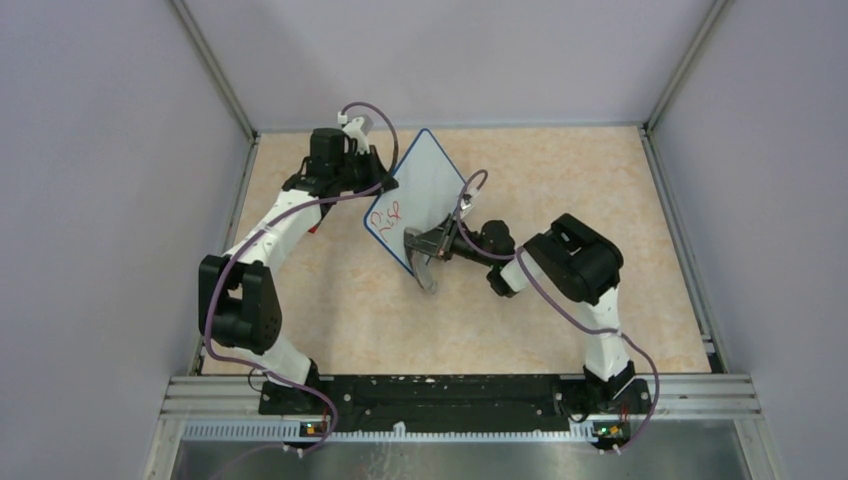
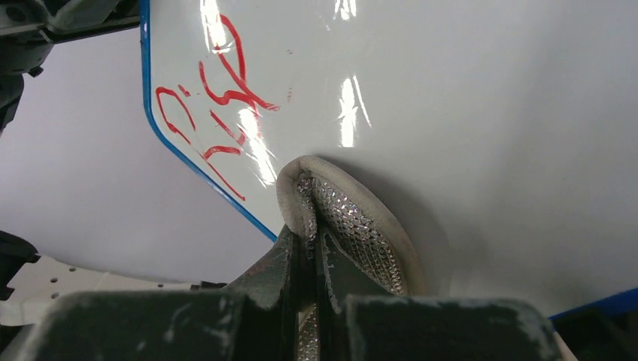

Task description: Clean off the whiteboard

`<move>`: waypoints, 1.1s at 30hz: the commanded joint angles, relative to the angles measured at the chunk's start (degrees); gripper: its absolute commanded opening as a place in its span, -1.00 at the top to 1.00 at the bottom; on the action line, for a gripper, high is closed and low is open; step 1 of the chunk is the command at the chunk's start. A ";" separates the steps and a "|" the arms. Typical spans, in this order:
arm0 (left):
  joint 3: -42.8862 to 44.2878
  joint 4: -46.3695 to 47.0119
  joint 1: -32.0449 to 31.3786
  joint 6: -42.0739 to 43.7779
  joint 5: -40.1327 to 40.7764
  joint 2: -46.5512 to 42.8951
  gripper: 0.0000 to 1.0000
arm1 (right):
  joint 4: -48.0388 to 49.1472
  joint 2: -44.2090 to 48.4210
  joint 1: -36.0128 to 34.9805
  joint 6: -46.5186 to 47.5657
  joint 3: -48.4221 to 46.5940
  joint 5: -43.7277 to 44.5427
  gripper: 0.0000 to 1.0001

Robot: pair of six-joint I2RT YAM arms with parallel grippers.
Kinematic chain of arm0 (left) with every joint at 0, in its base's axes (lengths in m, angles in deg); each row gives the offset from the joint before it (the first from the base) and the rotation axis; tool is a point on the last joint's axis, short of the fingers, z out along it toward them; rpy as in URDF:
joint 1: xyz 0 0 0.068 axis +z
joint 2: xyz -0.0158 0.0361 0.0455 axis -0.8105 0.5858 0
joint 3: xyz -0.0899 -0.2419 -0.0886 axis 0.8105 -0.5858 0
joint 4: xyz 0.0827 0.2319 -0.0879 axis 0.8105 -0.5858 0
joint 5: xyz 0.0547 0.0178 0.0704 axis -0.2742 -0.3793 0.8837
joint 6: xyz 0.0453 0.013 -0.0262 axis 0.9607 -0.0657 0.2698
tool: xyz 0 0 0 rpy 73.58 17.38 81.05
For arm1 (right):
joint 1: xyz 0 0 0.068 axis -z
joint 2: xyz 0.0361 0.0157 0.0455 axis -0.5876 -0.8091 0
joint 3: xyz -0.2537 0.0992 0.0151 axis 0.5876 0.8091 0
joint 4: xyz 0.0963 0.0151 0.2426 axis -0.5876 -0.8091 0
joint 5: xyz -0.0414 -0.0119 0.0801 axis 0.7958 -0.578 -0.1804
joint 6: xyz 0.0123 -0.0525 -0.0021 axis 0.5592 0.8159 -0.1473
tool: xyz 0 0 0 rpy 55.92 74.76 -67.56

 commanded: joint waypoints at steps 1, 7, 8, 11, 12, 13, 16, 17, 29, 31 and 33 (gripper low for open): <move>-0.23 -1.43 -1.84 -2.93 -1.85 -0.60 1.00 | -1.29 3.13 -1.43 4.02 -1.20 -2.34 1.00; -0.17 -1.42 -1.86 -3.04 -1.95 -0.47 1.00 | 0.95 6.62 9.23 1.20 -0.44 -6.63 1.00; -0.17 -1.42 -1.82 -3.04 -1.84 -0.42 1.00 | -1.54 7.99 10.30 2.07 -1.31 -6.46 1.00; -0.20 -1.55 -1.82 -3.10 -1.73 -0.23 1.00 | -15.01 12.05 11.46 7.48 -5.51 -3.88 1.00; -0.24 -1.45 -1.84 -3.19 -1.84 -0.21 1.00 | -19.60 12.86 11.47 9.42 -7.42 -2.34 1.00; -0.22 -1.42 -1.82 -3.33 -1.94 -0.08 1.00 | -23.01 13.33 11.47 10.55 -9.13 -0.29 1.00; -0.02 -1.70 -1.82 -3.55 -1.57 0.14 1.00 | -29.20 13.15 11.47 10.08 -12.86 5.67 1.00; 0.10 -1.95 -1.82 -3.61 -1.11 0.15 1.00 | -30.28 12.50 11.47 9.11 -15.01 6.84 1.00; 0.25 -2.74 -1.82 -4.53 0.52 -0.07 1.00 | -39.09 1.42 12.33 9.50 -28.52 9.21 1.00; 0.21 -2.82 -1.81 -4.53 0.59 -0.11 1.00 | -38.97 -0.36 13.04 9.42 -27.44 8.24 1.00; 0.26 -2.78 -1.76 -4.47 0.59 -0.20 1.00 | -39.81 -1.74 13.80 9.89 -26.09 7.89 1.00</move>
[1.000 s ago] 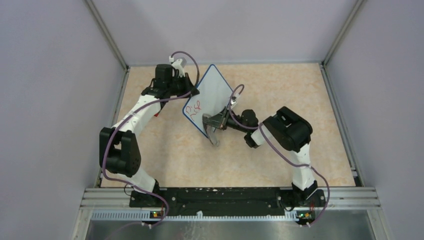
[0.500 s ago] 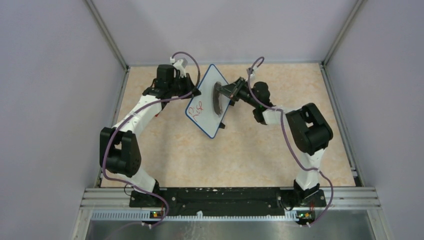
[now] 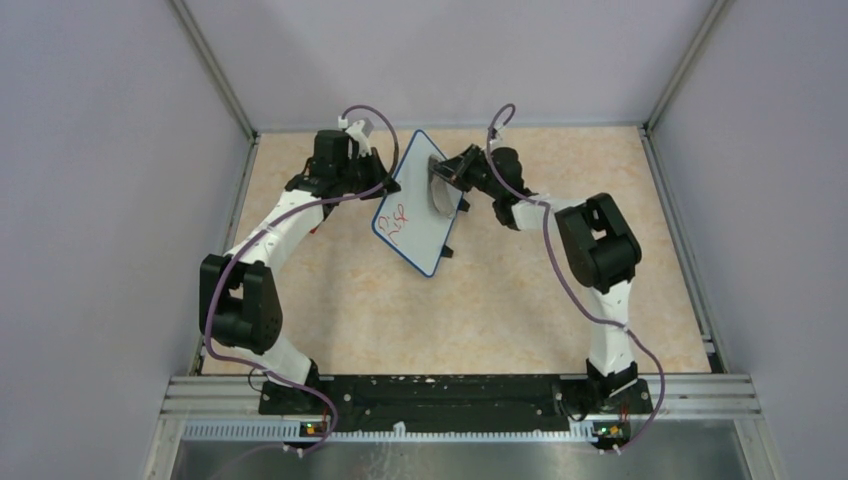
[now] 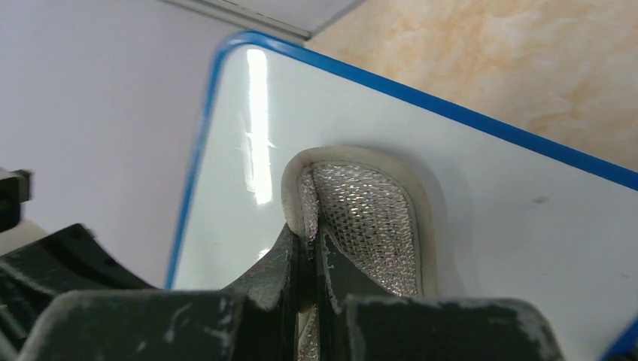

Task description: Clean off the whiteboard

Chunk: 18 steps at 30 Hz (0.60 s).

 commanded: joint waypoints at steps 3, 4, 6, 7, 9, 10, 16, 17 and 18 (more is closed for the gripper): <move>0.26 -0.90 -0.90 -0.27 -0.87 -0.32 1.00 | -2.54 -4.21 2.32 4.04 3.82 -2.31 1.00; 0.27 -0.93 -0.90 -0.34 -1.06 -0.41 1.00 | -2.23 -4.47 2.31 5.57 3.50 -4.20 1.00; 0.15 -0.74 -0.89 -0.36 -1.26 -0.54 1.00 | -1.29 -5.03 2.00 8.56 1.65 -9.59 1.00; 0.17 -0.69 -0.90 -0.36 -1.21 -0.62 1.00 | -0.40 -5.23 1.79 9.98 0.73 -12.78 1.00; 0.10 -0.64 -0.88 -0.12 -0.84 -0.62 1.00 | 0.08 -4.36 1.21 13.53 -0.43 -17.45 1.00; 0.09 -0.74 -0.85 0.02 -0.58 -0.64 1.00 | 0.39 -3.30 0.95 15.74 -0.09 -18.64 1.00; 0.02 -0.73 -0.90 0.09 -0.47 -0.30 1.00 | -0.70 3.10 -1.13 28.36 4.18 -23.90 1.00; 0.06 -0.73 -0.90 0.08 -0.63 -0.22 1.00 | -1.40 3.78 -1.61 29.91 4.27 -25.27 1.00; 0.07 -0.73 -0.90 0.04 -0.66 -0.21 1.00 | -1.80 4.36 -2.20 31.94 4.44 -26.82 1.00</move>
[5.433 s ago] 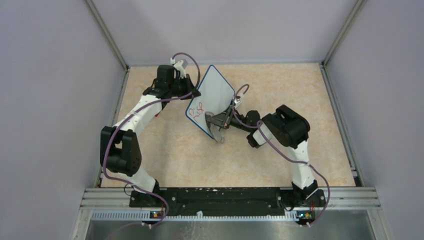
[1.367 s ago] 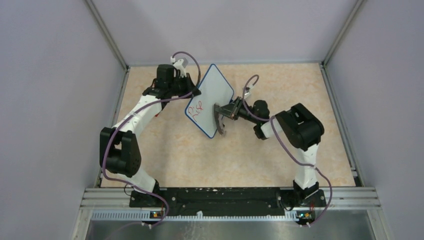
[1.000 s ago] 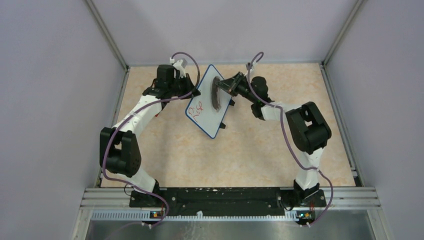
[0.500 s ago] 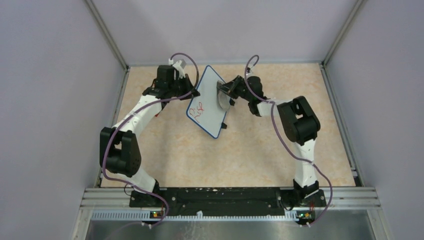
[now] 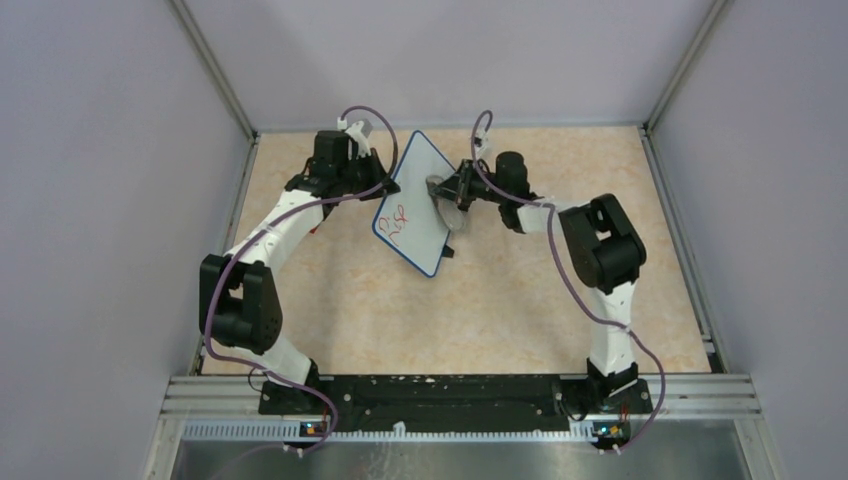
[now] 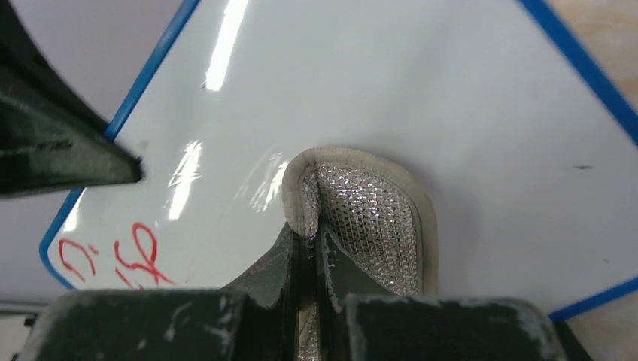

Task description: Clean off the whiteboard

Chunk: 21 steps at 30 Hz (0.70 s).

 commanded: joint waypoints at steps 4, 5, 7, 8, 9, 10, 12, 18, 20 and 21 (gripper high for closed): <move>0.08 0.03 -0.90 0.75 -1.12 -0.12 1.00 | -7.94 7.49 -8.49 19.83 0.08 -11.77 1.00; 0.09 0.04 -0.90 0.66 -1.18 -0.16 1.00 | -9.91 7.72 -9.88 22.03 -0.65 -12.13 1.00; 0.02 0.04 -0.90 0.65 -0.91 -0.16 1.00 | -12.58 8.10 -12.49 25.08 -1.67 -14.12 1.00; -0.04 0.04 -0.90 0.65 -0.72 -0.20 1.00 | -13.00 8.29 -13.72 26.15 -1.83 -15.28 1.00; -0.12 0.04 -0.90 0.61 -0.65 -0.20 1.00 | -13.28 8.65 -14.69 26.87 -1.83 -16.35 1.00; -0.09 0.04 -0.90 0.57 -0.67 -0.20 1.00 | -13.32 8.95 -15.46 27.43 -1.80 -16.97 1.00; -0.12 0.15 -0.90 0.43 -1.04 -0.21 1.00 | -12.70 9.30 -16.37 27.53 -1.57 -17.97 1.00; -0.08 0.21 -0.90 0.38 -1.14 -0.29 1.00 | -14.93 9.46 -16.35 28.51 -1.78 -14.27 1.00; -0.08 0.17 -0.90 0.39 -1.19 -0.36 1.00 | -15.77 9.29 -15.56 27.76 -1.78 -8.53 1.00; -0.08 0.19 -0.90 0.39 -1.19 -0.38 1.00 | -15.83 9.11 -14.68 26.58 -1.63 -5.51 1.00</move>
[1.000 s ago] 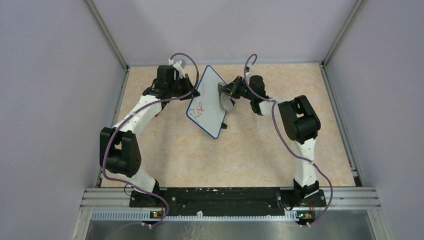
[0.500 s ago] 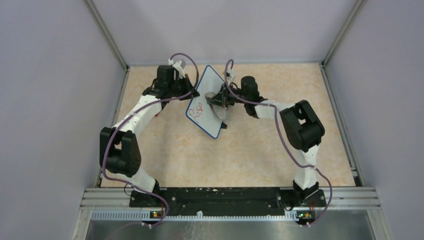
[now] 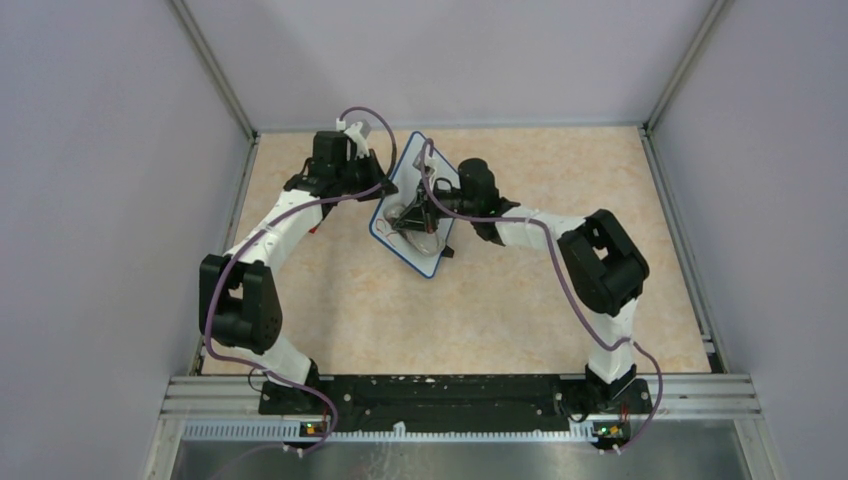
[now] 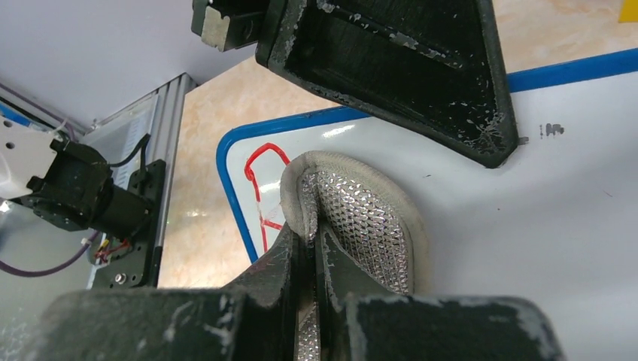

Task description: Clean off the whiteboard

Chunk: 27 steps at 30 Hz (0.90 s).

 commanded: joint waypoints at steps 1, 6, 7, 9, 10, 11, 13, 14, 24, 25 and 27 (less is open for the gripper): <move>-0.06 1.07 -1.29 -0.45 -1.40 -0.42 1.00 | -4.02 -0.03 -0.12 -0.99 -0.94 8.12 1.00; -0.07 1.15 -1.29 -0.53 -1.66 -0.56 1.00 | -1.27 -1.34 5.46 -7.58 0.82 10.91 1.00; -0.06 1.15 -1.29 -0.58 -1.74 -0.56 1.00 | -1.82 -1.69 5.90 -7.80 0.63 11.13 1.00; -0.10 1.15 -1.29 -0.54 -1.67 -0.62 1.00 | -4.00 -2.61 6.17 -7.64 -0.59 12.58 1.00; -0.07 1.15 -1.29 -0.53 -1.63 -0.64 1.00 | -3.95 -2.61 6.12 -7.71 -0.65 12.63 1.00; -0.14 1.15 -1.29 -0.53 -1.59 -0.64 1.00 | -3.95 -2.61 6.12 -7.87 -0.70 12.54 1.00; -0.19 1.15 -1.25 -0.53 -1.50 -0.67 1.00 | -3.74 -2.32 6.00 -7.87 -0.66 11.99 1.00; -0.17 1.15 -1.29 -0.53 -1.50 -0.65 1.00 | -3.43 -1.98 5.79 -7.56 -0.59 11.27 1.00; -0.25 1.15 -1.29 -0.71 -1.16 -0.39 1.00 | -4.42 1.64 -2.63 1.17 -1.93 5.48 1.00; -0.36 1.20 -1.29 -0.71 -1.15 -0.39 1.00 | -3.97 1.76 -3.46 1.20 -2.11 4.81 1.00; -0.37 1.16 -1.27 -0.71 -1.14 -0.29 1.00 | -3.33 2.32 -5.03 1.26 -2.09 4.11 1.00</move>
